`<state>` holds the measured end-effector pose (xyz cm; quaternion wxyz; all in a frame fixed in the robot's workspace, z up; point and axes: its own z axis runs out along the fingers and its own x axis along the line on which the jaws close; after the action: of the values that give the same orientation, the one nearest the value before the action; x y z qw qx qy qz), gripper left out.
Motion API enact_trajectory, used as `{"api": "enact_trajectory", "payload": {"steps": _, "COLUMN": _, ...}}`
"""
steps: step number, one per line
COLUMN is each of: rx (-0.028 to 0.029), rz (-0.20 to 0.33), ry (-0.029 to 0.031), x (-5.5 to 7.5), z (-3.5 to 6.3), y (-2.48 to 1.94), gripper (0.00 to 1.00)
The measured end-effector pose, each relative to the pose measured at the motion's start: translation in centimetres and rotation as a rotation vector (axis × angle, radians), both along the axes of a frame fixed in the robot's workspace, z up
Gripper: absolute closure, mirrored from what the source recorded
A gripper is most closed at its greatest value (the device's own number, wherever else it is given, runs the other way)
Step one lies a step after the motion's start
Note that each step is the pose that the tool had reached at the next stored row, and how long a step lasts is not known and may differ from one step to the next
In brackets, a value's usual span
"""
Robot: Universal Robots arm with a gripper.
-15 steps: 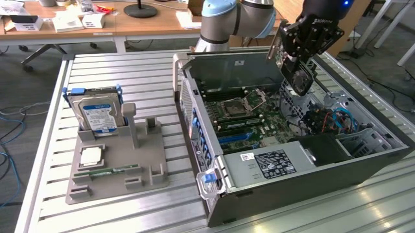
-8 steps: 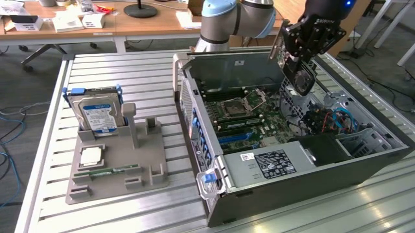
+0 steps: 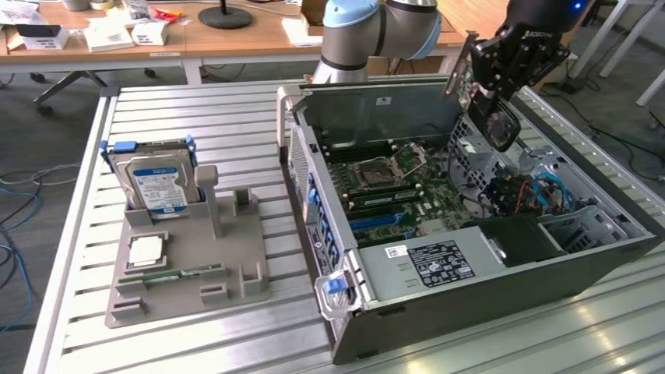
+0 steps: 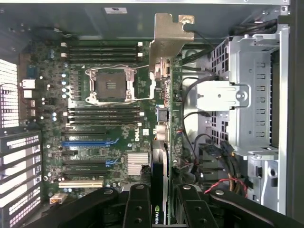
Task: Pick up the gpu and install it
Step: 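Pick up the gpu and move the gpu toward the slot, then insert the gpu into the slot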
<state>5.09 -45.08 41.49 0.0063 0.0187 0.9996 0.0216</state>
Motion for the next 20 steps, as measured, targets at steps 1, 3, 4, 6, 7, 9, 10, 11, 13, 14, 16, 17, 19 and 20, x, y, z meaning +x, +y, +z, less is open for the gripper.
{"api": "enact_trajectory", "payload": {"steps": 1, "rx": 0.0000, "rz": 0.000, "ry": 0.0001, "x": 0.19, "z": 0.00, "y": 0.00, "gripper": 0.74}}
{"api": "enact_trajectory", "payload": {"steps": 3, "rx": 0.0000, "rz": 0.000, "ry": 0.0001, "x": 0.62, "z": 0.00, "y": 0.00, "gripper": 0.74}}
{"api": "enact_trajectory", "payload": {"steps": 4, "rx": 0.0000, "rz": 0.000, "ry": 0.0000, "x": 0.79, "z": -0.01, "y": 0.00, "gripper": 0.74}}
{"api": "enact_trajectory", "payload": {"steps": 6, "rx": 0.0000, "rz": 0.000, "ry": 0.0001, "x": 0.86, "z": -0.01, "y": 0.01, "gripper": 0.74}}
{"api": "enact_trajectory", "payload": {"steps": 7, "rx": 0.0000, "rz": 0.000, "ry": 0.0000, "x": 0.86, "z": -0.01, "y": 0.00, "gripper": 0.74}}
{"api": "enact_trajectory", "payload": {"steps": 9, "rx": -0.0001, "rz": 0.000, "ry": 0.0000, "x": 0.86, "z": 0.00, "y": 0.00, "gripper": 0.74}}
{"api": "enact_trajectory", "payload": {"steps": 10, "rx": 0.0000, "rz": 0.000, "ry": 0.0000, "x": 0.86, "z": -0.01, "y": 0.00, "gripper": 0.74}}
{"api": "enact_trajectory", "payload": {"steps": 11, "rx": 0.0000, "rz": 0.000, "ry": 0.0001, "x": 0.86, "z": -0.01, "y": 0.00, "gripper": 0.74}}
{"api": "enact_trajectory", "payload": {"steps": 13, "rx": -0.0001, "rz": 0.000, "ry": 0.0000, "x": 0.86, "z": 0.00, "y": 0.00, "gripper": 0.74}}
{"api": "enact_trajectory", "payload": {"steps": 14, "rx": -0.0001, "rz": 0.000, "ry": 0.0000, "x": 0.86, "z": 0.00, "y": 0.00, "gripper": 0.74}}
{"api": "enact_trajectory", "payload": {"steps": 16, "rx": -0.0001, "rz": 0.000, "ry": 0.0001, "x": 0.86, "z": 0.00, "y": 0.00, "gripper": 0.74}}
{"api": "enact_trajectory", "payload": {"steps": 17, "rx": 0.0000, "rz": 0.000, "ry": 0.0000, "x": 0.86, "z": -0.01, "y": 0.00, "gripper": 0.74}}
{"api": "enact_trajectory", "payload": {"steps": 19, "rx": 0.0000, "rz": 0.000, "ry": 0.0000, "x": 0.86, "z": -0.01, "y": 0.00, "gripper": 0.74}}
{"api": "enact_trajectory", "payload": {"steps": 20, "rx": 0.0000, "rz": 0.002, "ry": 0.0000, "x": 0.86, "z": -0.01, "y": 0.00, "gripper": 0.74}}
